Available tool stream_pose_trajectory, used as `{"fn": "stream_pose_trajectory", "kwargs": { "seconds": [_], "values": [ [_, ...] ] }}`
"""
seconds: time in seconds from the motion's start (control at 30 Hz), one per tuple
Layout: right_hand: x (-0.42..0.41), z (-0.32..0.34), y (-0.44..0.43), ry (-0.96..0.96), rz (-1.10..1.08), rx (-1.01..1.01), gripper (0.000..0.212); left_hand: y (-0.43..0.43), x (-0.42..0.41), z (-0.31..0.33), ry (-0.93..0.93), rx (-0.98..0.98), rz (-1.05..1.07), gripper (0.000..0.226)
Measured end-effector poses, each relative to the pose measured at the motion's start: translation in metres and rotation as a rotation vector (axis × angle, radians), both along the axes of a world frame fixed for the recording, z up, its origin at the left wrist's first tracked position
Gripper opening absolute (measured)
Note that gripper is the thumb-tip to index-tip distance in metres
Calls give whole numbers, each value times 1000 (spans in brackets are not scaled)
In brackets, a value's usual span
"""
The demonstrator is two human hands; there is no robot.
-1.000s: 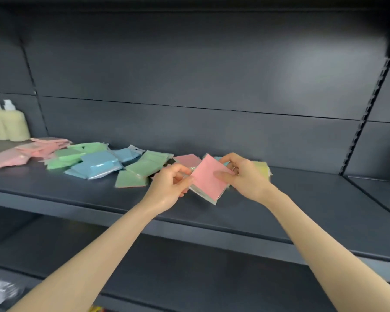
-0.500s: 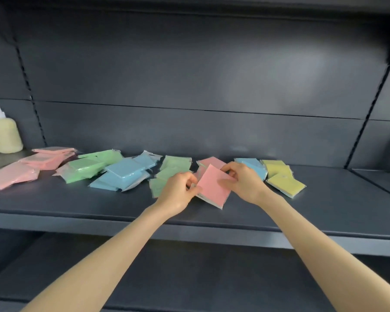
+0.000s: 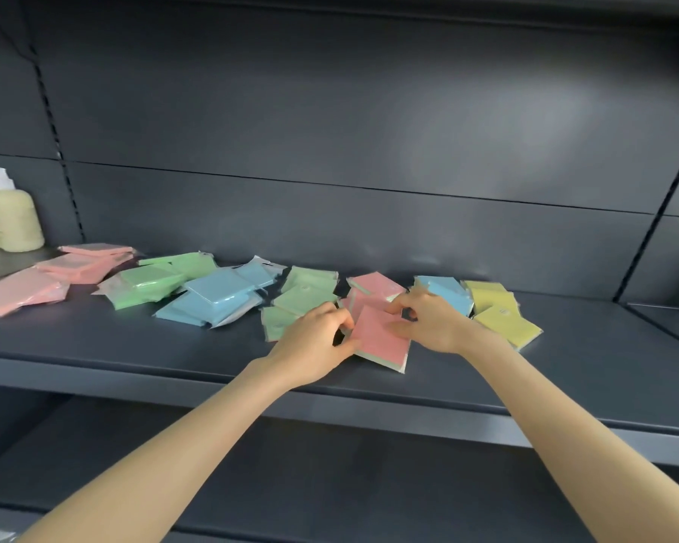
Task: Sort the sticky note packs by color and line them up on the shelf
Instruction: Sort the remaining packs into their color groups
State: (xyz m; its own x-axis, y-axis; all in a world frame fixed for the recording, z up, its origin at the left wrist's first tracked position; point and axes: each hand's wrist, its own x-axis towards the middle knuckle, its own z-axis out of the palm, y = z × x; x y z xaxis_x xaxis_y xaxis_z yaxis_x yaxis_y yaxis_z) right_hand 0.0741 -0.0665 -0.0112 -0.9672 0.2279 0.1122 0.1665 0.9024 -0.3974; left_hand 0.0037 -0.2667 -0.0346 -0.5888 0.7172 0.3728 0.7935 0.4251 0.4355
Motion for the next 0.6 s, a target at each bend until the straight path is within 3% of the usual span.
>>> {"fn": "stream_pose_trajectory", "kwargs": {
  "seconds": [0.13, 0.2, 0.27, 0.37, 0.6],
  "values": [
    [0, 1, 2, -2, 2, 4, 9, 1, 2, 2, 17, -34, 15, 33],
    [-1, 0, 3, 11, 17, -14, 18, 4, 3, 2, 51, -69, 27, 43],
    [-1, 1, 4, 41, 18, -50, 12, 7, 2, 2, 51, -88, 25, 46],
    [-1, 2, 6, 100, -10, -94, 28, 13, 0, 1, 42, -73, 24, 43],
    [-20, 6, 14, 247, -51, -168, 26, 33, -17, 8, -30, -19, 56, 32]
  ]
}}
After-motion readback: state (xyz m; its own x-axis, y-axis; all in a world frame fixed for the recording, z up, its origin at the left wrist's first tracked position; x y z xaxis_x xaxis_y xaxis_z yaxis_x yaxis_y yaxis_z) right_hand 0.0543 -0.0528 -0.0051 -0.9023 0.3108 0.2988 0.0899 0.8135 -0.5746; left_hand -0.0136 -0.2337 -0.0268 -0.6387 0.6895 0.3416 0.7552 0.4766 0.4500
